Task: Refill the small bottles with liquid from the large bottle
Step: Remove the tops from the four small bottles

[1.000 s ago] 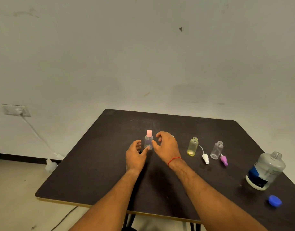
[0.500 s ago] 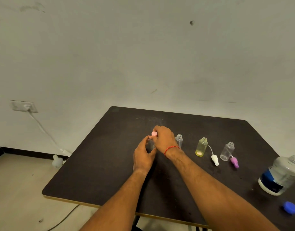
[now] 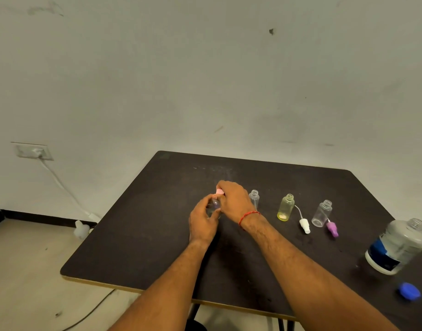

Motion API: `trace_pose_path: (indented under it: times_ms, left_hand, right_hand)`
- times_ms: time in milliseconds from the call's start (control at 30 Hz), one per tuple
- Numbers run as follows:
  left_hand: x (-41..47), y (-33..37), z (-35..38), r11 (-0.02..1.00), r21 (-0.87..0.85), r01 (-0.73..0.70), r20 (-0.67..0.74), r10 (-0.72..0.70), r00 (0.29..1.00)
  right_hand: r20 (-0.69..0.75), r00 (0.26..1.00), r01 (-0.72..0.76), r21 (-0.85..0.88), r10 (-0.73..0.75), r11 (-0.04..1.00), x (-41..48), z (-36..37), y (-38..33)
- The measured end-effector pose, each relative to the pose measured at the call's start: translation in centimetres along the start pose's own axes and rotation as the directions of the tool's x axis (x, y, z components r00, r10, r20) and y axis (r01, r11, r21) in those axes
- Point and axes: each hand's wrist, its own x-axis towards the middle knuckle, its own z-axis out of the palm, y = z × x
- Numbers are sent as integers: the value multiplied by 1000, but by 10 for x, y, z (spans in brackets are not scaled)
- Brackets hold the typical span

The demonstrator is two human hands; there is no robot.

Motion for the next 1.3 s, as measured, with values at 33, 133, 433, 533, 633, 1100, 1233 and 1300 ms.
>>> trace_pose_path:
  times_ms: [33,133,433,533,633,1100,1233,1300]
  left_hand:
    - [0,0,0,1000,2,-4,5,4,1000]
    - [0,-1,1,1000,5,-28,15,28,1000]
    - [0,-3,0,999,-41,-28,53,30,998]
    - [-1,0,-1,998,-53,-38,73,42,996]
    - [-1,-1,0,998,-56,-31,63,35,997]
    - [-2,-1,0,999,-47,-9,20,10,1000]
    - [-3,2,-2,998,-60,11,15,-10,1000]
    - [-3,2,-2,998,-55,18,21,-17,1000]
  right_hand:
    - [6,1000,12,-7,-12,1000,0,-1,1]
    - [26,999,40,-23,-39,999,-1,-2,4]
    - [36,977,212,-65,-210,975,0,0,14]
    - [85,961,268,-38,-264,963,0,-4,19]
    - [132,955,269,-5,-266,963,-1,-5,20]
    - [16,993,115,151,-118,982,0,-9,6]
    - [-5,997,76,210,-77,975,-2,-5,8]
    - [-42,999,27,179,-20,983,-1,-5,7]
